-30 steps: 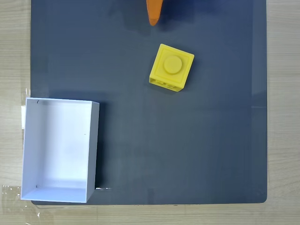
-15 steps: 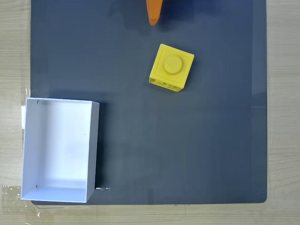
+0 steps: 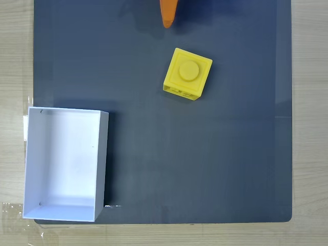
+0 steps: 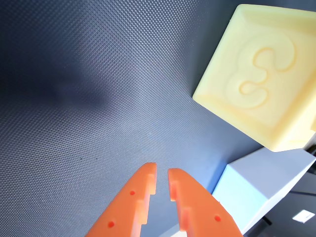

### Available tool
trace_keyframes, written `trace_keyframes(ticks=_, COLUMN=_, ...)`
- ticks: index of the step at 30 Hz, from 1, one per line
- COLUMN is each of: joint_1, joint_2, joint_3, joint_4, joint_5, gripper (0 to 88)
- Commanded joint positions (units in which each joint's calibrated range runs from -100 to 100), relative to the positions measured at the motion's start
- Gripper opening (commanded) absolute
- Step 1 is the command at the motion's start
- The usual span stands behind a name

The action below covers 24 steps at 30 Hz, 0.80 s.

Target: Grasp a yellow block and put it in the box

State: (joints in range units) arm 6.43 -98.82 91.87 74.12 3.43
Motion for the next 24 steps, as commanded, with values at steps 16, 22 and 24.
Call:
trace_keyframes(ticks=16, joint_1=-0.4, joint_2=49.9, joint_3=-48.9, joint_4=-8.9, joint_5=0.1, gripper=3.5)
trace_keyframes(ticks=22, joint_1=-4.2, joint_2=72.5, joint_3=-75.3, joint_4=5.9, joint_5=3.5, gripper=3.6)
trace_keyframes(ticks=24, joint_1=-4.8, joint_2=78.7, joint_3=-82.3, joint_4=11.0, joint_5=7.3, gripper=3.7)
